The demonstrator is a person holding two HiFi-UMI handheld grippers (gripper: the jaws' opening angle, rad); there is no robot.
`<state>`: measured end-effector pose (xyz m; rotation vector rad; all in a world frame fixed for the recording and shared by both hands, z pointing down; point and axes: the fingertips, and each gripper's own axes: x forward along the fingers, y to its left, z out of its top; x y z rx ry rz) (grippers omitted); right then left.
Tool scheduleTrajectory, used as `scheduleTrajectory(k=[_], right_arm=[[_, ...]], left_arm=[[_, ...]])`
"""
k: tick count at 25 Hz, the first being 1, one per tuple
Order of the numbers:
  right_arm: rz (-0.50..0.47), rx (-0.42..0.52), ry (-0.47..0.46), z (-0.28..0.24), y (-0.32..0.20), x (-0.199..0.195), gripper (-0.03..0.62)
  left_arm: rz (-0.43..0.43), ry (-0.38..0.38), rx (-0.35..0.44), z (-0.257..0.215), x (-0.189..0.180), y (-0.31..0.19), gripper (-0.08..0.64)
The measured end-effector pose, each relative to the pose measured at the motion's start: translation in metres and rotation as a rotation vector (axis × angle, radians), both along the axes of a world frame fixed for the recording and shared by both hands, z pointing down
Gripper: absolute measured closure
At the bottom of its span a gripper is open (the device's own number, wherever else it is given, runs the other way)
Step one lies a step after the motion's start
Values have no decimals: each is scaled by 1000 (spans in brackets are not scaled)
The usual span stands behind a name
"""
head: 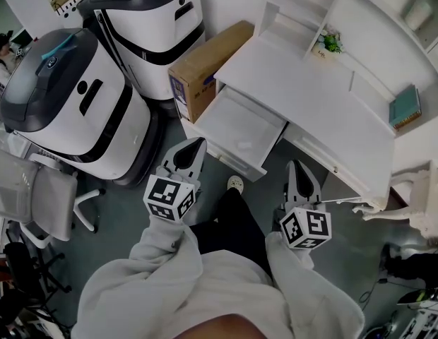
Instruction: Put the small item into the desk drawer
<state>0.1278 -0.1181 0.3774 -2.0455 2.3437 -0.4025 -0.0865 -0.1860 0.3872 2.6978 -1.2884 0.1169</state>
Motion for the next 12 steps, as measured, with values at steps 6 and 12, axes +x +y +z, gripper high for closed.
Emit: scheduleTrajectory(k=[6, 12], right_arm=[[4, -7, 5, 0, -2, 4, 552], [9, -15, 0, 2, -3, 7, 552]], left_arm=[[21, 1, -8, 2, 8, -4, 545], [36, -3, -22, 6, 14, -6, 545]])
